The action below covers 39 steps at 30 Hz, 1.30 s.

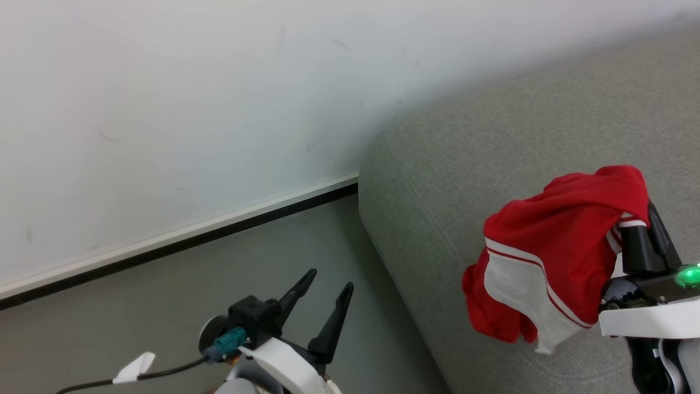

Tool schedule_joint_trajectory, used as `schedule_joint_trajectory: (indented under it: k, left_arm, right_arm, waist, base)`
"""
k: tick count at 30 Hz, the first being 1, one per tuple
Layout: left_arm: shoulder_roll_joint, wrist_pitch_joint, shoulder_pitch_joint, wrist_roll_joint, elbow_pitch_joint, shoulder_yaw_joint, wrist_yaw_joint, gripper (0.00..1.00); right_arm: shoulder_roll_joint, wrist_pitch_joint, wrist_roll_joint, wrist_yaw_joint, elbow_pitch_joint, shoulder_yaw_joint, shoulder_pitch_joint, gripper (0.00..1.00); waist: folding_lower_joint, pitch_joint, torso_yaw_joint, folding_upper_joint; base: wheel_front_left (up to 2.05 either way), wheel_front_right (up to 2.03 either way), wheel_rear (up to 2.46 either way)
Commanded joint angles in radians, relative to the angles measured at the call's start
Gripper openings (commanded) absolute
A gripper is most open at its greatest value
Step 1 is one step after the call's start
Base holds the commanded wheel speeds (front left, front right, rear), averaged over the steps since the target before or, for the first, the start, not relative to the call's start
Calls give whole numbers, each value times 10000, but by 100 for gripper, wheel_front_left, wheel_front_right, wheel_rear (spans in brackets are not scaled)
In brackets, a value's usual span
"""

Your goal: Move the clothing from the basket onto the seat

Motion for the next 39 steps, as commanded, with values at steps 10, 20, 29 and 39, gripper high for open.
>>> schedule_joint_trajectory:
  k: [10, 20, 29, 39]
  left_arm:
    - [108, -4, -323, 453, 51, 159, -152, 100]
    - [546, -5, -1325, 700, -43, 158, -187, 100]
    - [802, -5, -2176, 859, -157, 75, -200, 100]
    - [919, -5, -2461, 874, -193, 217, -152, 100]
  right_arm:
    - [-922, 4, 1059, 31, -20, -243, -1666, 0]
    - [-2142, 8, 2107, 31, 1284, -1618, -4067, 0]
    - [-2978, 8, 2551, 31, 3471, -1855, -5608, 0]
    - [-3732, 298, 2635, 31, 6292, 74, -6007, 0]
  waist:
    - [0, 1070, 217, -1]
    - [0, 3083, 1035, -1]
    - [0, 4542, 1648, -1]
    - [0, 5255, 1951, -1]
  base:
    - [0, 0, 0]
    - [0, 0, 0]
    - [0, 0, 0]
    - [0, 0, 0]
